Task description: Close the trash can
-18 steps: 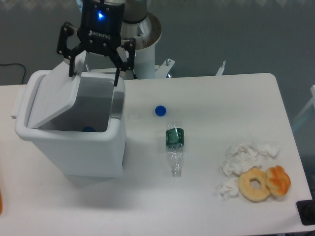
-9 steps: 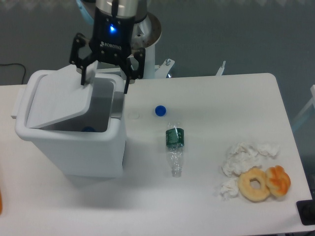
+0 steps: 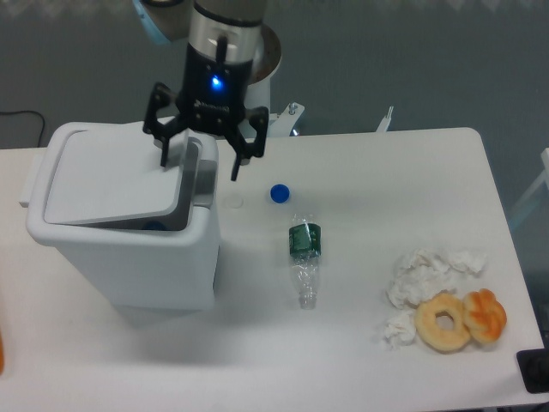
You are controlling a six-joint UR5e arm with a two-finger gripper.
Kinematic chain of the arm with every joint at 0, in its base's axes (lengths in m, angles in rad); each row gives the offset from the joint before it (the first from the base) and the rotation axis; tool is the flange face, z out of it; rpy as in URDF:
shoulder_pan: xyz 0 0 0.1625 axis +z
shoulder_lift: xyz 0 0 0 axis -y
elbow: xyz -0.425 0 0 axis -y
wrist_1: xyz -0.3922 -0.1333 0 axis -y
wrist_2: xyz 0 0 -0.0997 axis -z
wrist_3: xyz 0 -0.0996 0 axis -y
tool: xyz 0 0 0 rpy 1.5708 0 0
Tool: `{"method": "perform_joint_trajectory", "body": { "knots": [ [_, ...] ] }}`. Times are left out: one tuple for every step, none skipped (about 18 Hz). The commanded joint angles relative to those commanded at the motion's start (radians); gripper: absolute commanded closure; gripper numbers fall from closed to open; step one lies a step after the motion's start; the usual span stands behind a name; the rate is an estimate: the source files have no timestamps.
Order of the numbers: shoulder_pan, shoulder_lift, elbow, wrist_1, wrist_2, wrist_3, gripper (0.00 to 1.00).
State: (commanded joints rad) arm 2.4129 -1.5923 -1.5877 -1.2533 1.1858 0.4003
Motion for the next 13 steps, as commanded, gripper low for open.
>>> {"method": "perform_joint_trajectory", "body": {
  "knots": [
    [-0.002, -0.003, -0.002, 0.000, 0.000, 0.008, 0.00],
    [-0.002, -0.017, -0.002, 0.000, 0.000, 0.009, 0.00],
    [-0.002, -0.031, -0.002, 0.002, 0.000, 0.011, 0.00],
    [-0.003, -0.035, -0.002, 0.002, 0.000, 0.009, 0.00],
    [-0.003, -0.035, 0.000, 0.002, 0.002, 0.009, 0.00],
    [-0.003, -0.035, 0.000, 0.000, 0.000, 0.011, 0.00],
    [-0.002, -0.035, -0.002, 0.000, 0.000, 0.011, 0.00],
    [-0.002, -0.035, 0.000, 0.000, 0.000, 0.012, 0.00],
    [-0.002, -0.037, -0.002, 0.000, 0.000, 0.012, 0.00],
    [-0.003, -0.037, -0.002, 0.000, 0.000, 0.012, 0.00],
    [-0.003, -0.037, -0.002, 0.000, 0.002, 0.012, 0.00],
    [-0.003, -0.037, -0.002, 0.000, 0.000, 0.012, 0.00],
    [-0.003, -0.037, -0.003, -0.002, 0.000, 0.012, 0.00]
  ]
}}
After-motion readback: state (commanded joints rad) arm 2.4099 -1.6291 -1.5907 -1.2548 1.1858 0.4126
